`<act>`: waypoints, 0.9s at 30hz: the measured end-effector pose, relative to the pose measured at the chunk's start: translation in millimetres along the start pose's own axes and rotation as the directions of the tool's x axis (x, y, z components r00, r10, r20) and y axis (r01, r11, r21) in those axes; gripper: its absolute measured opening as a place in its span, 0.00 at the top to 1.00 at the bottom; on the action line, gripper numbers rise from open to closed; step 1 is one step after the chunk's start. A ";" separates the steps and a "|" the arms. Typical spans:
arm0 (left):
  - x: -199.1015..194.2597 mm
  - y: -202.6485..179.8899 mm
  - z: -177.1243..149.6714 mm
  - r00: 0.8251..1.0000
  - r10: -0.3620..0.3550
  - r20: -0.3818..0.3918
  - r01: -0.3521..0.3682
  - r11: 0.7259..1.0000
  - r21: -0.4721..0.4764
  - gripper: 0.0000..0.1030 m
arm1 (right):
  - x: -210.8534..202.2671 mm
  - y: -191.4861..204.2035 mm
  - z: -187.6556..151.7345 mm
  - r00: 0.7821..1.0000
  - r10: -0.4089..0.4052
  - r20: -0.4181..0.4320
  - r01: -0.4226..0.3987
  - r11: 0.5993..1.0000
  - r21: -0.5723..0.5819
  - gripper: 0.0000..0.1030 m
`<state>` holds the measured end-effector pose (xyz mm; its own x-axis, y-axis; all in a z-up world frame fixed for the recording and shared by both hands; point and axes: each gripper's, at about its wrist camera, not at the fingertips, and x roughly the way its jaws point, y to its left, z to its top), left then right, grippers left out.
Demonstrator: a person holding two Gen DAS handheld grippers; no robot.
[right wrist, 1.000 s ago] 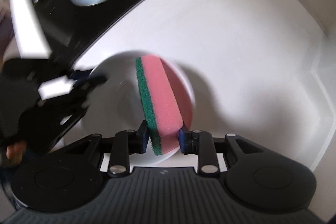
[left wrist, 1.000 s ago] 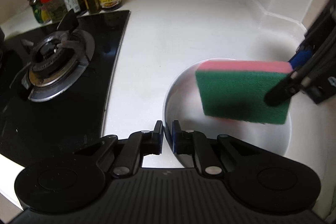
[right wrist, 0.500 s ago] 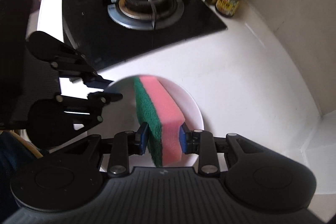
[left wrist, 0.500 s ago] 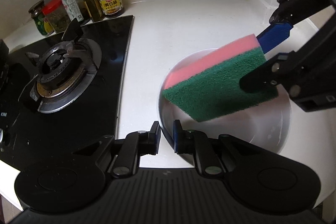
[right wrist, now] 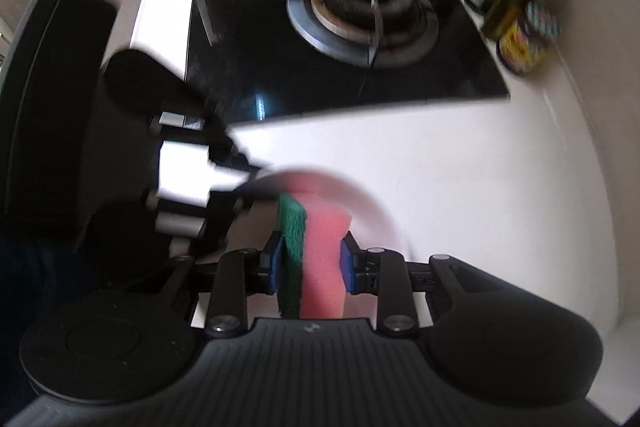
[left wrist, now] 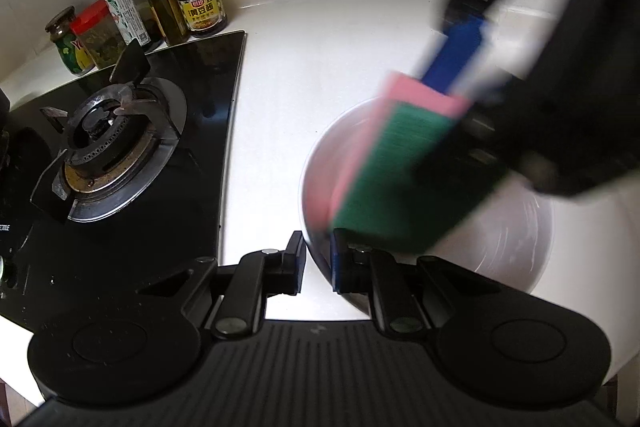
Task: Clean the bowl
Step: 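Hold the bowl rim with the left gripper while the right scrubs inside with the sponge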
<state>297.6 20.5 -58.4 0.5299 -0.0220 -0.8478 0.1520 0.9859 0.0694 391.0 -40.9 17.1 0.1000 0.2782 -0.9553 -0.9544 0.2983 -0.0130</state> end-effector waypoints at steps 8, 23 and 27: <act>-1.1 -2.0 -1.2 1.000 0.013 0.002 -0.013 1.000 0.000 0.87 | 11.8 -26.2 -10.7 0.997 -0.063 0.045 0.052 0.974 0.222 0.79; 6.5 6.7 33.0 0.999 -0.040 -0.008 0.040 0.974 0.222 0.86 | 7.0 -19.0 -45.3 0.993 -0.119 -0.003 0.112 0.926 0.360 0.78; 18.5 8.3 63.3 0.992 -0.120 -0.033 0.123 0.922 0.368 0.84 | 7.8 -14.4 -29.0 0.997 -0.072 -0.018 0.074 0.977 0.202 0.78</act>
<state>361.5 17.8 -40.2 0.4803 -0.1346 -0.8667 0.5122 0.8452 0.1526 397.4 -69.4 1.3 0.1634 0.2392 -0.9571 -0.8677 0.4966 -0.0240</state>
